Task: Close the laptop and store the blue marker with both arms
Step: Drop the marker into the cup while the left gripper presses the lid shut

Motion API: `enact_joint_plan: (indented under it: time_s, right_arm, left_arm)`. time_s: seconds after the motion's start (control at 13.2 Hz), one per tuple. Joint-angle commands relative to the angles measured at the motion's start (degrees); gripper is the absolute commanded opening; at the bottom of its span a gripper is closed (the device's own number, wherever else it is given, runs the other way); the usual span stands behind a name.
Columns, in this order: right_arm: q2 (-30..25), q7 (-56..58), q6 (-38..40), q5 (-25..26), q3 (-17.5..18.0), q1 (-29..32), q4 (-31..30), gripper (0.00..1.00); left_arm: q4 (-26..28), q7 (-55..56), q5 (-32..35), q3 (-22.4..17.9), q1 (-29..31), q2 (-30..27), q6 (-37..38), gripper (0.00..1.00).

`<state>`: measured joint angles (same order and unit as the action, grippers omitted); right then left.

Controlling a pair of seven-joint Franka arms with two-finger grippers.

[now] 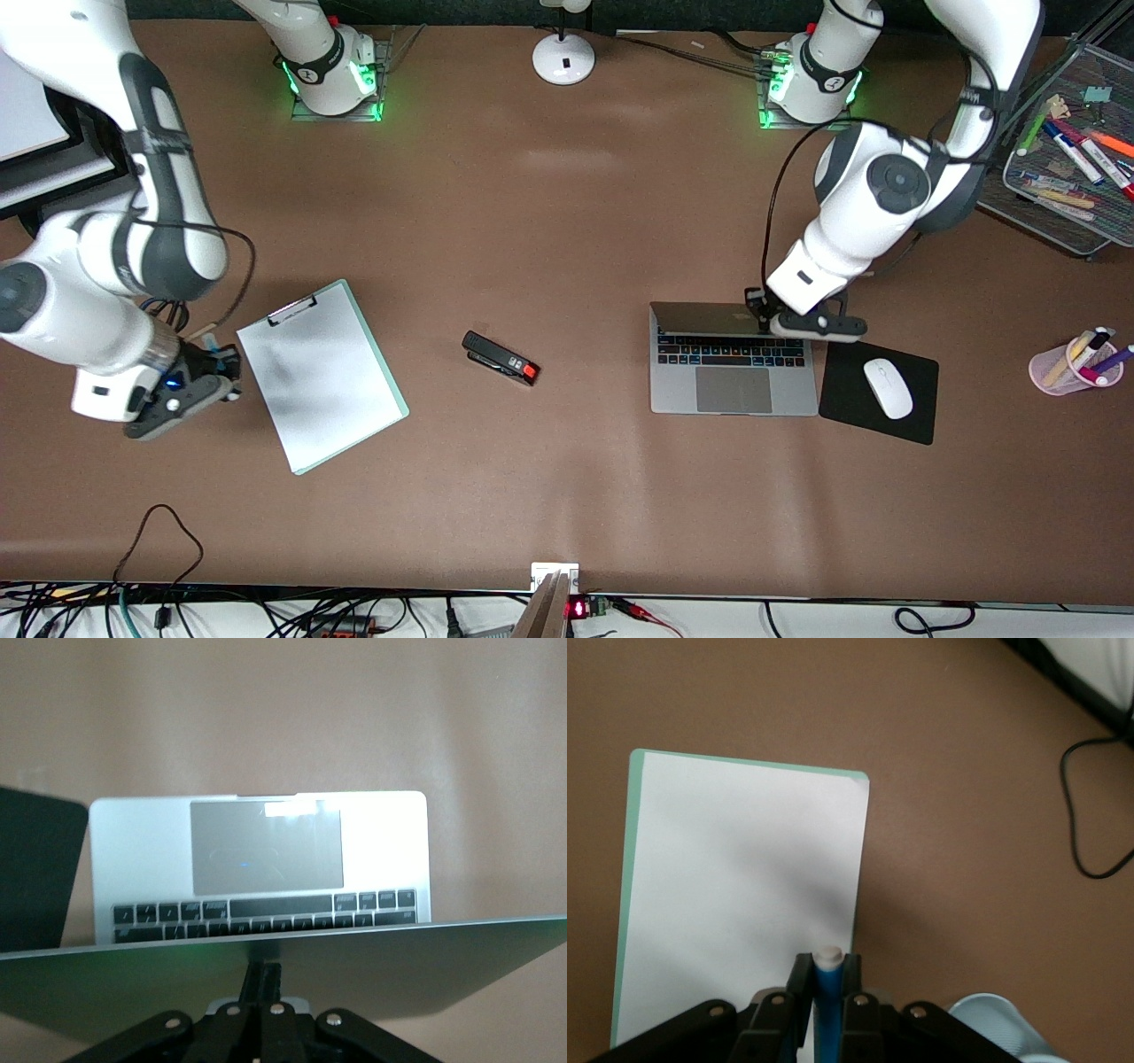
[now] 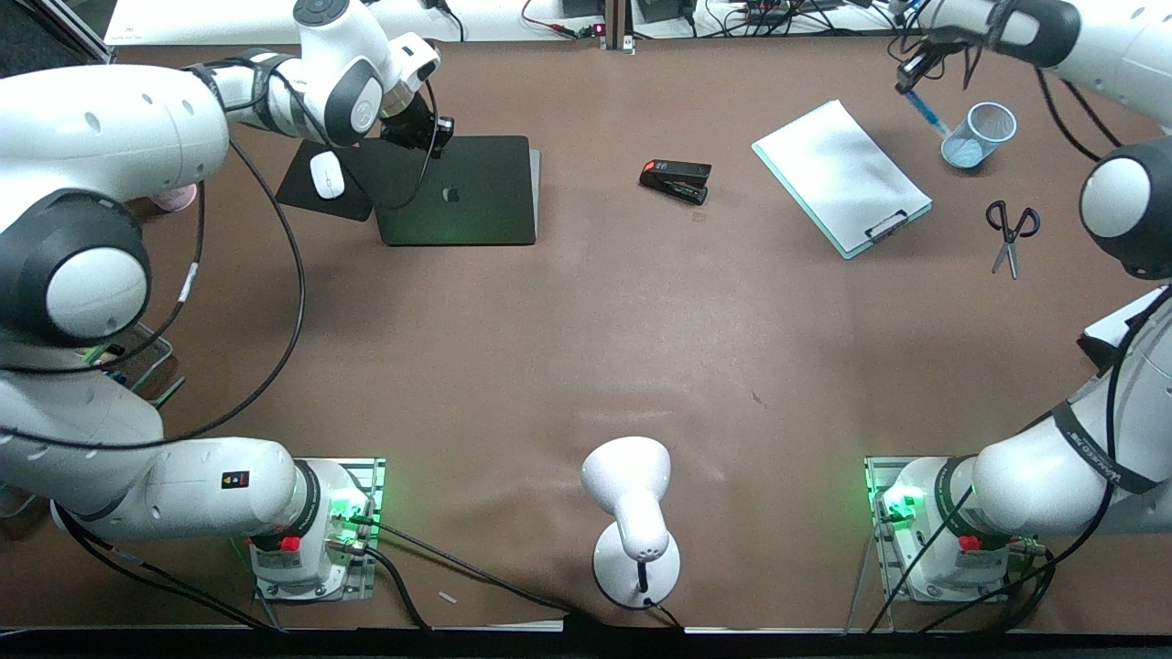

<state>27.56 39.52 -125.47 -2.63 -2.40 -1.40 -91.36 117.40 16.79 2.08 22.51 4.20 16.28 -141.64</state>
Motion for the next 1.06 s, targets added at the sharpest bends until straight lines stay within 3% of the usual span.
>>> enact_joint_plan:
  time_s: [0.0,0.15,0.61,0.99]
  right_arm:
    - [-3.29,7.65,0.76,-4.21,0.55,1.92,-0.58,0.0]
    - [-4.52,15.28,0.85,-8.16,0.55,4.02,-0.58,0.0]
    - [-4.44,43.23,2.16,-26.7,0.46,11.32,0.13,0.0]
    - [-1.55,64.07,6.9,-42.96,0.38,18.61,0.13,0.0]
  left_arm:
    - [-7.77,-0.53,1.53,0.34,-0.5,7.69,0.14,0.0]
    - [-11.65,-0.44,4.23,0.34,-0.5,11.74,0.14,0.0]
    - [-22.55,-0.18,11.62,0.34,-0.85,23.95,0.05,0.0]
    - [-24.93,0.17,13.21,0.07,-2.0,30.03,-0.13,0.0]
